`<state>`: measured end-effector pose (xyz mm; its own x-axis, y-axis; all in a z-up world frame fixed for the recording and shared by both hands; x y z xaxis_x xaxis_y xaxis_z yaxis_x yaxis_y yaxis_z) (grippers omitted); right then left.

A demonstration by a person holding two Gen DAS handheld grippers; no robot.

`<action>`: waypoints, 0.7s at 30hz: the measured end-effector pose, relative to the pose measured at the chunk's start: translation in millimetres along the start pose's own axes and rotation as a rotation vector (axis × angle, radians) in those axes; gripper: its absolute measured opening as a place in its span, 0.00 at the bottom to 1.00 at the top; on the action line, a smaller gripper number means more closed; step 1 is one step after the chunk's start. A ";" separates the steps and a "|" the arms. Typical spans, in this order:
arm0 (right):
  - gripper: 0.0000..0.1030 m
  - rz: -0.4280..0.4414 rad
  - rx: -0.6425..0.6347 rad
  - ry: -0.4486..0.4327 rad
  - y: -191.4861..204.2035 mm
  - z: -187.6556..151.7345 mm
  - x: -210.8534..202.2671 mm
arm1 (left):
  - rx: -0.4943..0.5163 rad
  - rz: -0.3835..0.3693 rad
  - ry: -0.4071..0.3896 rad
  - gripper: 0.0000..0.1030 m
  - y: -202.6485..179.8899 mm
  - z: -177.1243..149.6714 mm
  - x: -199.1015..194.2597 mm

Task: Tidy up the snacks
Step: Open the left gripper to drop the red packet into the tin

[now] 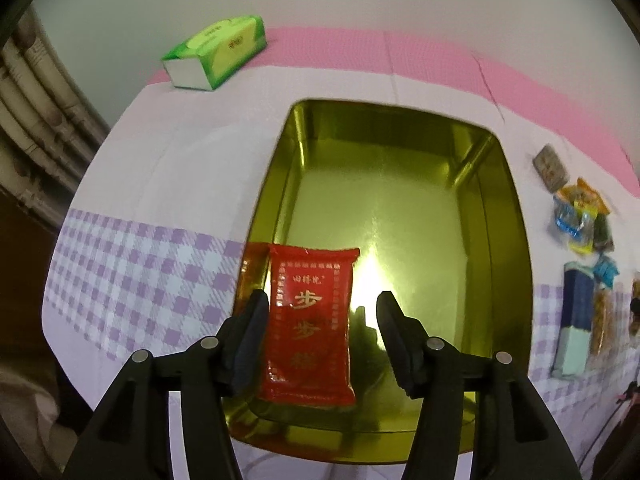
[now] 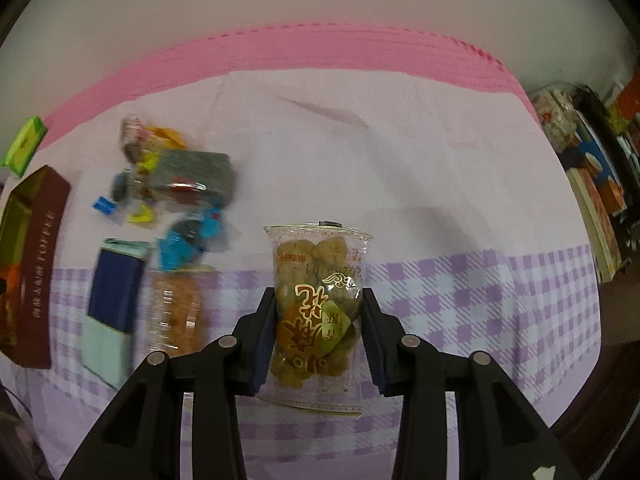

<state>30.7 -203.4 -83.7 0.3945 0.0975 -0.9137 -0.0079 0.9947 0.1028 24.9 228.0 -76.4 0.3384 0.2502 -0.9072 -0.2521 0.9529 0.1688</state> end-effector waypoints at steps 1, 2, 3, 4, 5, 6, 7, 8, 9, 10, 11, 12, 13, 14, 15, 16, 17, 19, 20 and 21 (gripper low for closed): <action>0.35 0.011 -0.010 -0.002 6.8 2.1 -1.8 | -0.007 0.000 -0.008 0.57 3.6 0.0 -3.0; 0.35 0.025 -0.024 -0.001 15.5 4.8 -2.7 | -0.018 0.006 -0.014 0.58 8.5 0.3 -4.9; 0.35 0.044 -0.045 -0.001 28.6 7.1 -4.2 | -0.029 0.002 -0.017 0.58 12.9 0.1 -6.1; 0.35 0.054 -0.057 0.000 35.6 9.4 -4.3 | -0.038 -0.011 -0.017 0.58 14.6 -0.6 -7.7; 0.35 0.072 -0.081 0.001 50.3 11.3 -4.9 | -0.048 -0.025 -0.016 0.58 17.6 -1.1 -8.6; 0.35 0.082 -0.098 0.002 60.9 12.4 -4.5 | -0.058 -0.038 -0.014 0.58 21.0 -2.3 -10.0; 0.35 0.099 -0.121 0.004 75.5 13.9 -4.7 | -0.062 -0.044 -0.017 0.58 22.8 -3.2 -12.2; 0.35 0.115 -0.140 0.004 88.9 15.2 -5.1 | -0.063 -0.042 -0.027 0.59 23.4 -4.3 -15.2; 0.35 0.127 -0.157 0.004 100.6 16.1 -5.3 | -0.064 -0.041 -0.045 0.59 25.2 -6.2 -21.4; 0.35 0.143 -0.179 0.003 114.8 17.3 -5.7 | -0.065 -0.046 -0.057 0.59 28.1 -5.8 -25.4; 0.35 0.156 -0.194 0.004 123.8 19.2 -5.6 | -0.073 -0.060 -0.070 0.59 30.7 -4.9 -30.1; 0.35 0.172 -0.210 0.006 136.6 18.9 -6.0 | -0.088 -0.075 -0.081 0.59 34.2 -5.3 -35.7; 0.35 0.188 -0.223 0.008 147.6 18.7 -6.3 | -0.106 -0.081 -0.089 0.59 38.8 -4.8 -38.8; 0.35 0.206 -0.239 0.013 159.9 18.9 -6.1 | -0.122 -0.081 -0.096 0.60 42.8 -3.9 -40.9; 0.35 0.220 -0.253 0.017 170.9 19.4 -5.6 | -0.139 -0.074 -0.101 0.60 48.4 -3.7 -42.6; 0.35 0.234 -0.263 0.021 179.7 20.0 -4.2 | -0.158 -0.059 -0.103 0.60 55.3 -2.9 -42.6; 0.35 0.252 -0.276 0.026 193.9 19.9 -3.8 | -0.171 -0.048 -0.103 0.61 61.1 -3.4 -42.7; 0.35 0.268 -0.297 0.031 213.4 19.7 -2.1 | -0.198 -0.027 -0.087 0.61 71.9 -4.5 -38.6; 0.35 0.279 -0.310 0.032 227.3 20.0 -1.9 | -0.211 -0.023 -0.078 0.61 75.0 -5.6 -36.2; 0.35 0.289 -0.318 0.033 236.3 18.9 -2.9 | -0.231 -0.022 -0.072 0.61 80.9 -7.8 -34.5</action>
<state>45.1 30.7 -49.2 0.3049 0.3695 -0.8778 -0.3986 0.8866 0.2348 -14.2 295.1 -34.4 0.4075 0.2493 -0.8785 -0.4421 0.8956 0.0491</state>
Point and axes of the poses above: each gripper's, at about its wrist camera, not at the fingertips, and x roughly the way its jaws point, y to its left, z to its top, the point moved 4 cm from there along x, roughly the way its jaws point, and after that the axes turned 9 degrees about z, right-handed, at the moved point
